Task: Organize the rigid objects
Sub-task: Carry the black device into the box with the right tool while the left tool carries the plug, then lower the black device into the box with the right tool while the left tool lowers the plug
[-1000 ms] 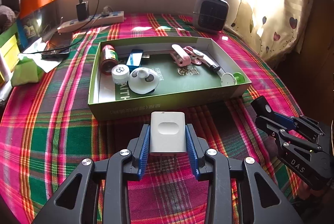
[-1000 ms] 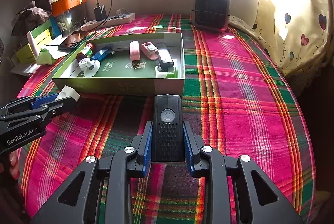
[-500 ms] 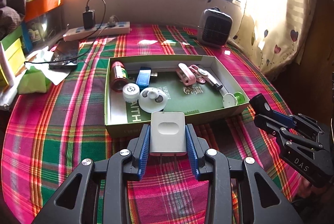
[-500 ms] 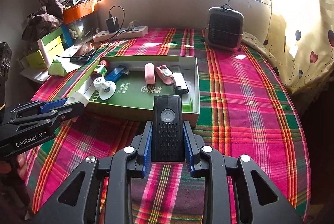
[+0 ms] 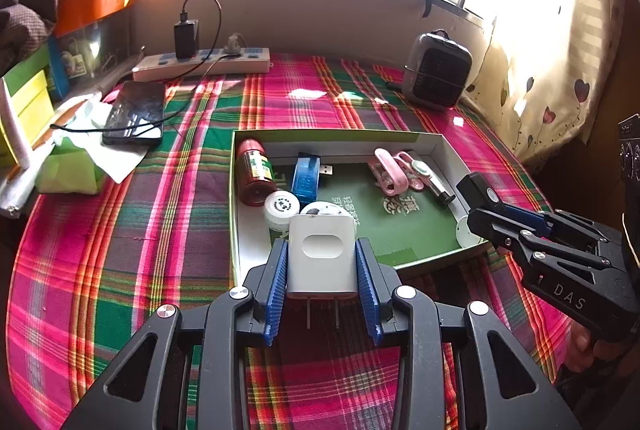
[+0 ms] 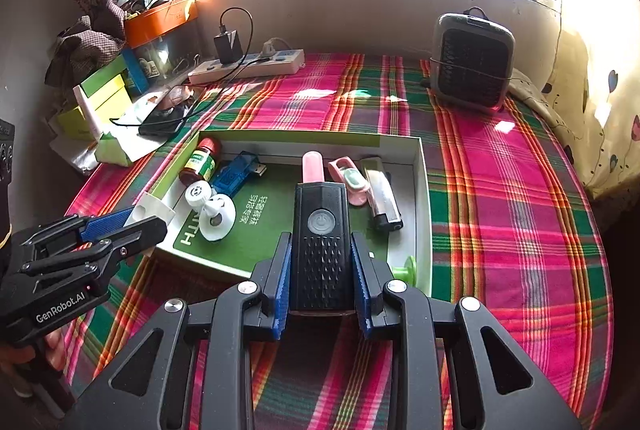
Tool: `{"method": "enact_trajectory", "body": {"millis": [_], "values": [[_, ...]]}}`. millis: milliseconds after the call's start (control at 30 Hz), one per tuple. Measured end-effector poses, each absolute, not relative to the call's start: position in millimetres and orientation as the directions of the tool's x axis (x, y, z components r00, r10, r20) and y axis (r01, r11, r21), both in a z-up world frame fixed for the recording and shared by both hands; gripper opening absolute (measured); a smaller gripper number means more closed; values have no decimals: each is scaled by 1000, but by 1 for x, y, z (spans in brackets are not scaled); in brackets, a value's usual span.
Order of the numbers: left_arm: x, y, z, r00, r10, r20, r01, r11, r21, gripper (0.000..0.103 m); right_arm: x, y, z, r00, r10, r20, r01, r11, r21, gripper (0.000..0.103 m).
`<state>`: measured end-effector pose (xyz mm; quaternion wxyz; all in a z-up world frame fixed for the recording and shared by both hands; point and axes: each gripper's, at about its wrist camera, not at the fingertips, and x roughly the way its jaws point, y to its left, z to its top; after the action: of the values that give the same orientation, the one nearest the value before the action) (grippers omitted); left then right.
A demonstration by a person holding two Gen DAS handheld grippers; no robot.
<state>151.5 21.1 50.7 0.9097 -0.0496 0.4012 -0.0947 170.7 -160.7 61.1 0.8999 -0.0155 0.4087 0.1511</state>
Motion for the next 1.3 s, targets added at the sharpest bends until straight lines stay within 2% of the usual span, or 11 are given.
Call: {"method": "enact_trajectory", "body": {"millis": [700, 1300], "values": [[180, 35, 37, 652, -207, -730, 100, 977, -187, 31, 232, -111, 31, 536, 306, -787, -351, 928, 122, 28], [184, 34, 31, 641, -221, -735, 109, 974, -198, 31, 250, -104, 15, 522, 266, -810, -329, 939, 97, 28]]}}
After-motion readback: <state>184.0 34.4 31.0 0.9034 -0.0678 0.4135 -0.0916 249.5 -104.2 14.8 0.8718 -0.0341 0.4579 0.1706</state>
